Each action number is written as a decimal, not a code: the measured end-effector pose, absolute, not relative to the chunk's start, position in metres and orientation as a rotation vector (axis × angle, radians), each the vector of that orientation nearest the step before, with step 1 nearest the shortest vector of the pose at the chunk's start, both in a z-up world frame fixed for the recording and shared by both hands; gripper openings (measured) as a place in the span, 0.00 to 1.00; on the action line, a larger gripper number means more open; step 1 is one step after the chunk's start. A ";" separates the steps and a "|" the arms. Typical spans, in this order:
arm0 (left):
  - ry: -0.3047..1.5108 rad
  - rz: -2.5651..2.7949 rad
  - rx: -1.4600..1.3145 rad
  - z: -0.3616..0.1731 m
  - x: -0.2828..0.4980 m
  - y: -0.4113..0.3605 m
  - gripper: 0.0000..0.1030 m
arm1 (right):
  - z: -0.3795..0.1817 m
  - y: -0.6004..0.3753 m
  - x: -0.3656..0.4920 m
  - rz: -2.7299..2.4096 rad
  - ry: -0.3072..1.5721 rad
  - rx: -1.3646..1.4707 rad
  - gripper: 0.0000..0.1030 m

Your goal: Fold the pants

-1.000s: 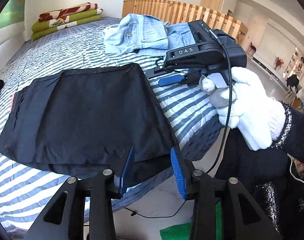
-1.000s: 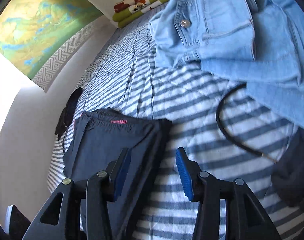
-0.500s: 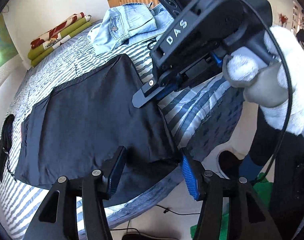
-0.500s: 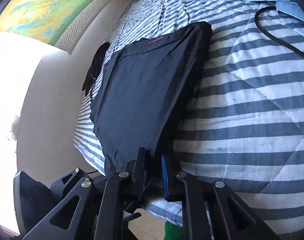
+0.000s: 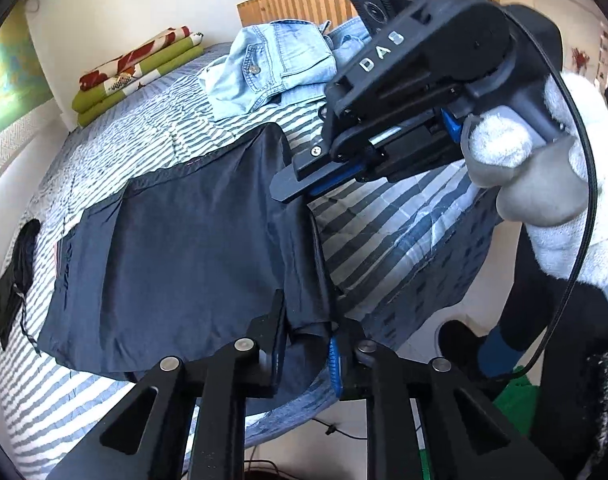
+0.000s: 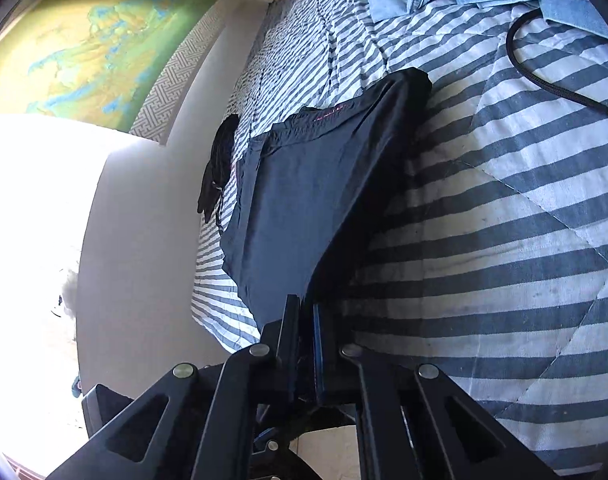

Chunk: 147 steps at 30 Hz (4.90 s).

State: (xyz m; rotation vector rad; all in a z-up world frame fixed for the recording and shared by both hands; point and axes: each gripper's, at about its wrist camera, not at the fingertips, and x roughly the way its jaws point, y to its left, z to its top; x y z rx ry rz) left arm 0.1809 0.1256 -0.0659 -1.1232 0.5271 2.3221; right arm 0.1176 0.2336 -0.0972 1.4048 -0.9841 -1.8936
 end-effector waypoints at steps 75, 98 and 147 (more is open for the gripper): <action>-0.815 2.880 -1.242 -0.063 0.138 -0.265 0.33 | -0.081 0.000 0.006 -2.221 0.161 1.388 0.25; -0.550 2.575 -1.270 -0.074 0.070 -0.151 0.31 | -0.096 0.011 -0.123 -2.427 0.064 1.439 0.31; -0.760 2.446 -1.384 -0.110 -0.044 -0.202 0.42 | -0.084 0.013 -0.001 -2.365 -0.197 1.357 0.21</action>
